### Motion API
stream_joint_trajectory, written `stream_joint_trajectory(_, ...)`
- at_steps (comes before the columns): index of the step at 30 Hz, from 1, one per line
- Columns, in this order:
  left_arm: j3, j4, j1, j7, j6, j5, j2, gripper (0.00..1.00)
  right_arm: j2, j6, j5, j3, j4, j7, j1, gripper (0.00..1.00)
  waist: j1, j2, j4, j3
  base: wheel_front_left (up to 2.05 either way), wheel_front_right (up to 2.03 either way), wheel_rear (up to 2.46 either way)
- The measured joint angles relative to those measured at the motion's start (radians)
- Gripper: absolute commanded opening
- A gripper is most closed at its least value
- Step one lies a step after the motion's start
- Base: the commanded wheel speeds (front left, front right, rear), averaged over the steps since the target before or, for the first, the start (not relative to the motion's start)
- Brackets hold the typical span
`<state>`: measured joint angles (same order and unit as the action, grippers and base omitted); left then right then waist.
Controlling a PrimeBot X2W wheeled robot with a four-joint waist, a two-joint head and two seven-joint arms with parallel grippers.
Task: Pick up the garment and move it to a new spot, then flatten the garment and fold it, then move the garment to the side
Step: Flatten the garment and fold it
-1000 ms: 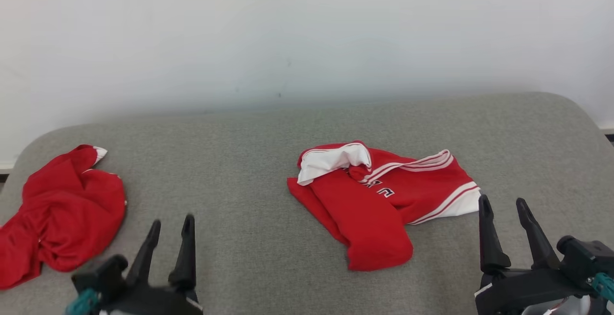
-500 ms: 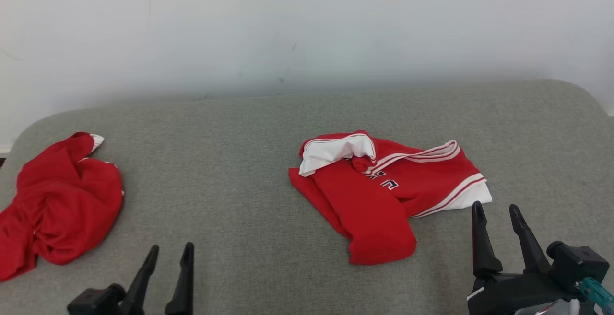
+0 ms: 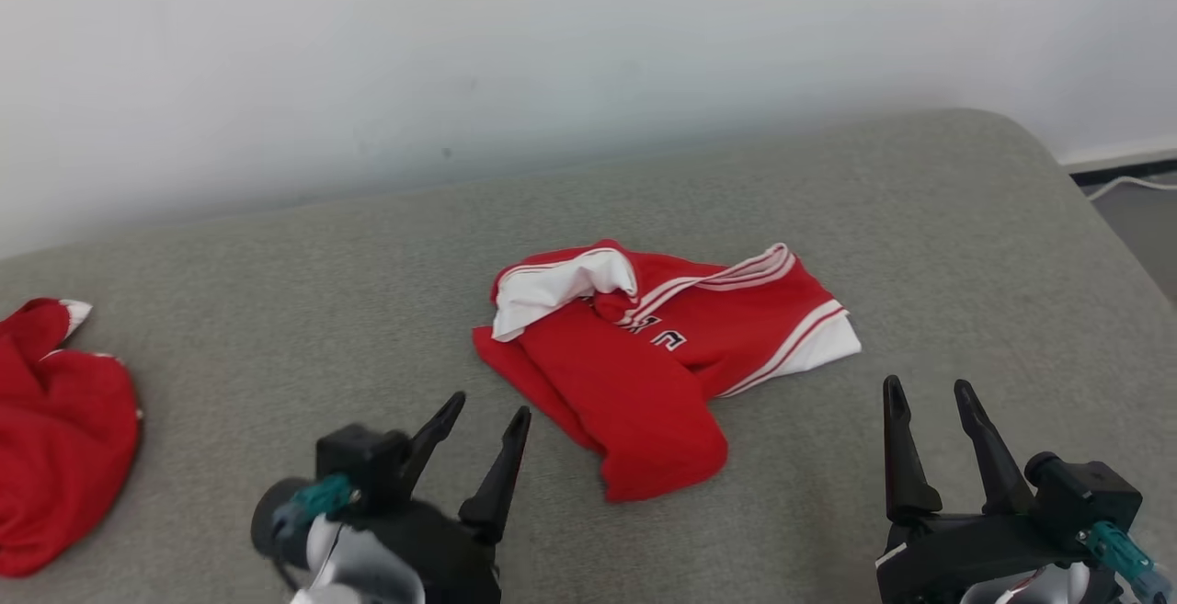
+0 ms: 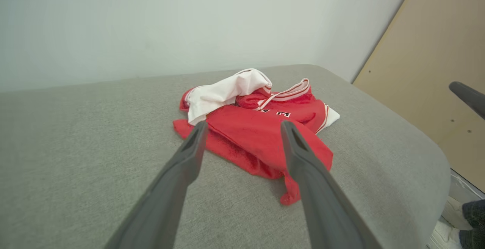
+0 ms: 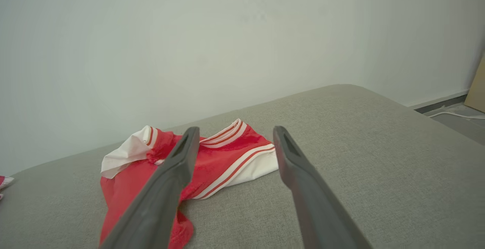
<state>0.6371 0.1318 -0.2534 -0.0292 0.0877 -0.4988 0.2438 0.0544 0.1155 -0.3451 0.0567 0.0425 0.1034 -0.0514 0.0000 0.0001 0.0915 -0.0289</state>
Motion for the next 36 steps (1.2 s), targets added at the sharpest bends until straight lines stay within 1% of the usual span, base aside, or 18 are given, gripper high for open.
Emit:
stream_joint_trajectory(5, 0.024, 0.098, -0.109, 0.091, -0.003, 0.001, -0.058, 1.00, 0.000, 0.000, 0.003, 0.002, 0.008, 0.004, -0.005, 1.00, 0.0001, 0.0000, 0.062, -0.011, 0.00, 0.00, 0.00)
stream_joint_trajectory(6, 0.024, 0.115, -0.131, 0.103, -0.009, -0.002, -0.072, 1.00, 0.000, 0.000, 0.003, 0.002, 0.012, 0.009, -0.008, 1.00, 0.0000, 0.0000, 0.075, -0.014, 0.00, 0.00, 0.00)
stream_joint_trajectory(10, 0.015, 0.193, -0.219, 0.147, -0.010, -0.021, -0.126, 1.00, 0.000, 0.000, 0.003, 0.001, 0.019, 0.013, -0.029, 1.00, 0.0001, 0.0001, 0.129, -0.030, 0.00, 0.00, 0.00)
stream_joint_trajectory(12, 0.000, 0.241, -0.250, 0.170, -0.008, -0.023, -0.139, 1.00, -0.001, 0.000, 0.003, 0.000, 0.023, 0.019, -0.036, 1.00, 0.0000, 0.0000, 0.156, -0.039, 0.00, 0.00, 0.00)
stream_joint_trajectory(17, -0.052, 0.350, -0.313, 0.201, 0.019, -0.015, -0.137, 1.00, -0.002, 0.000, 0.002, 0.004, 0.026, 0.026, -0.038, 1.00, 0.0001, 0.0000, 0.226, -0.067, 0.00, 0.00, 0.00)
stream_joint_trajectory(21, -0.099, 0.409, -0.337, 0.211, 0.028, -0.014, -0.120, 1.00, -0.003, 0.000, 0.000, 0.020, 0.022, 0.029, -0.021, 1.00, 0.0001, 0.0000, 0.283, -0.093, 0.00, 0.00, 0.00)
stream_joint_trajectory(23, -0.104, 0.439, -0.353, 0.220, 0.030, -0.009, -0.118, 1.00, -0.005, 0.000, -0.008, 0.021, 0.022, 0.029, -0.010, 1.00, 0.0001, 0.0000, 0.310, -0.106, 0.00, 0.00, 0.00)
stream_joint_trajectory(25, -0.105, 0.467, -0.381, 0.225, 0.035, 0.000, -0.129, 1.00, -0.005, 0.000, -0.011, 0.017, 0.020, 0.034, -0.005, 1.00, 0.0001, 0.0000, 0.334, -0.122, 0.00, 0.00, 0.00)
stream_joint_trajectory(29, -0.115, 0.526, -0.451, 0.227, 0.035, 0.022, -0.161, 1.00, -0.005, 0.000, -0.021, 0.012, 0.013, 0.041, 0.000, 1.00, 0.0002, 0.0001, 0.365, -0.161, 0.00, 0.00, 0.00)
stream_joint_trajectory(34, -0.146, 0.591, -0.487, 0.213, 0.036, 0.050, -0.155, 1.00, -0.007, 0.000, -0.025, 0.022, -0.006, 0.047, 0.025, 1.00, 0.0002, 0.0001, 0.383, -0.192, 0.00, 0.00, 0.00)
stream_joint_trajectory(36, -0.172, 0.627, -0.496, 0.205, 0.036, 0.066, -0.157, 1.00, -0.008, 0.000, -0.027, 0.020, -0.007, 0.052, 0.035, 1.00, 0.0002, 0.0001, 0.389, -0.201, 0.00, 0.00, 0.00)
